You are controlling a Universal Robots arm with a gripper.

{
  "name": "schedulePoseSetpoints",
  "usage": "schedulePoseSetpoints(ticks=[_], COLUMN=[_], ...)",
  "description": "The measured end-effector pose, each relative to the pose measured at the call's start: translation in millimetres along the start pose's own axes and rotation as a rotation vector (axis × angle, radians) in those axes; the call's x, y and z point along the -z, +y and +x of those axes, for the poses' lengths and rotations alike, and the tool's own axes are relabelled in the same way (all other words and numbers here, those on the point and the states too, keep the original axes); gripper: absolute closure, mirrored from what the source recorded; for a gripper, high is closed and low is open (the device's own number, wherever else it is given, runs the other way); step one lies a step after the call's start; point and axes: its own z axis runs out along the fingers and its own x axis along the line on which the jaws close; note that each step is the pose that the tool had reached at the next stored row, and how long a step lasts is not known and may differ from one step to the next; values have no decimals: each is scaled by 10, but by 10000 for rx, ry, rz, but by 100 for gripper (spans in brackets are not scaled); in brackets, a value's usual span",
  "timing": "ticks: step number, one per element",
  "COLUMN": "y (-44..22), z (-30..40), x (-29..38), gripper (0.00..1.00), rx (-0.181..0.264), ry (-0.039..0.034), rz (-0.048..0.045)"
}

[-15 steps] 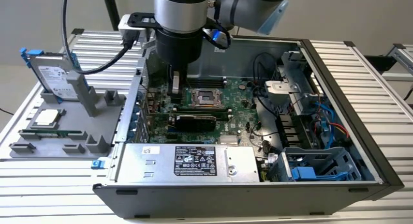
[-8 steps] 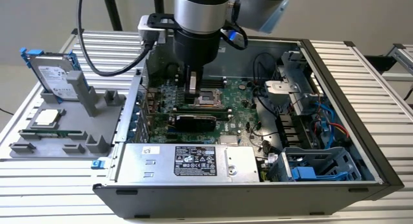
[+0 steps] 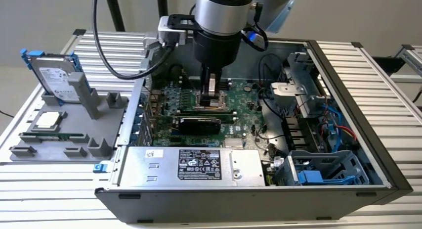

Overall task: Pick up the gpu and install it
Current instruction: 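Insert the gpu into the slot, then press down on the gpu until it lock into place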

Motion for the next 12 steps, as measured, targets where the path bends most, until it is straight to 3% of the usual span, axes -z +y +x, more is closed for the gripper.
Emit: schedulePoseSetpoints(ticks=[1, 12], y=[-26, -68], z=[0, -2], x=[2, 4], gripper=[100, 100], rx=[0, 0], ry=[0, 0], rz=[-1, 0])
